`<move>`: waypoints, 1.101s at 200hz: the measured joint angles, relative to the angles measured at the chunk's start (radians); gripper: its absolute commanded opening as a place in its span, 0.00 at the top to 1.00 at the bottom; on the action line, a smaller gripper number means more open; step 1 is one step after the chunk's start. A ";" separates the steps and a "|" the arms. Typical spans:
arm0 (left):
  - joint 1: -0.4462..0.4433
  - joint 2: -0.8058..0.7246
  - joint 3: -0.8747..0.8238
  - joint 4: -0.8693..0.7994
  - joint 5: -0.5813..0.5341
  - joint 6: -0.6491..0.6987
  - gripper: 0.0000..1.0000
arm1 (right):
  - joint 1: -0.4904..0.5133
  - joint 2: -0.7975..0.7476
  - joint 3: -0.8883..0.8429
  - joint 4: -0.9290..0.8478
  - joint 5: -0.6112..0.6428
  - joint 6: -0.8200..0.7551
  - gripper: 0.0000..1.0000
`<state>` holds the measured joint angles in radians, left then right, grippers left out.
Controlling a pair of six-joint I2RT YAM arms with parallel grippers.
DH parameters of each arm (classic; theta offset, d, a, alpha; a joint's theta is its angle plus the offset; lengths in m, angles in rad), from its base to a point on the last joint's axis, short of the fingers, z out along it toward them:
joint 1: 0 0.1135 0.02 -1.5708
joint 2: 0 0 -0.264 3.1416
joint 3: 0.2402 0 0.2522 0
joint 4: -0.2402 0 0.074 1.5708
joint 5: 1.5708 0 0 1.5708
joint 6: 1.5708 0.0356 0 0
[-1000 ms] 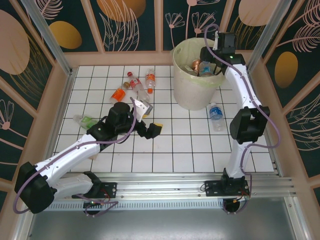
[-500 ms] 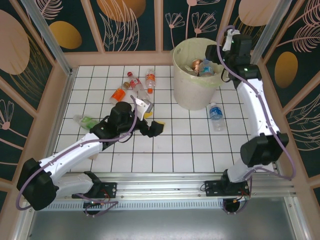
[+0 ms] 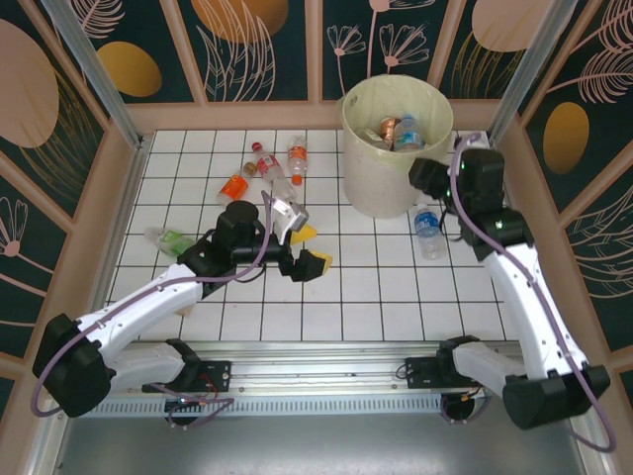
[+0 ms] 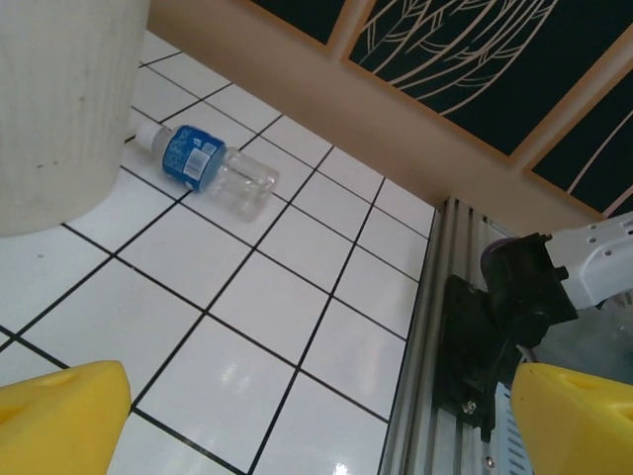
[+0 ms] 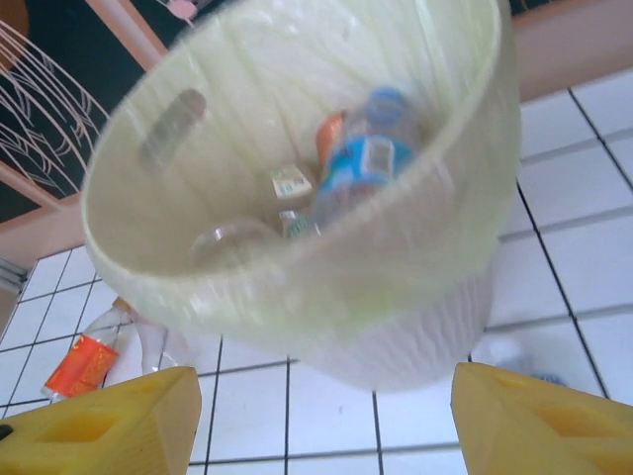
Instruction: Put the plastic bottles in the bin
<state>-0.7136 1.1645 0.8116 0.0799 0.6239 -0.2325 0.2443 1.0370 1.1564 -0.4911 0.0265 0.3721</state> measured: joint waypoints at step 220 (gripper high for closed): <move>0.000 -0.126 -0.056 0.059 -0.053 -0.001 0.01 | -0.130 0.268 -0.387 0.112 0.155 -0.008 0.14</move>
<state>-0.7136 1.0386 0.7551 0.1387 0.5709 -0.2333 0.1139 1.3048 0.7696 -0.3790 0.1818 0.3637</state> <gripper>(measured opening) 0.986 0.871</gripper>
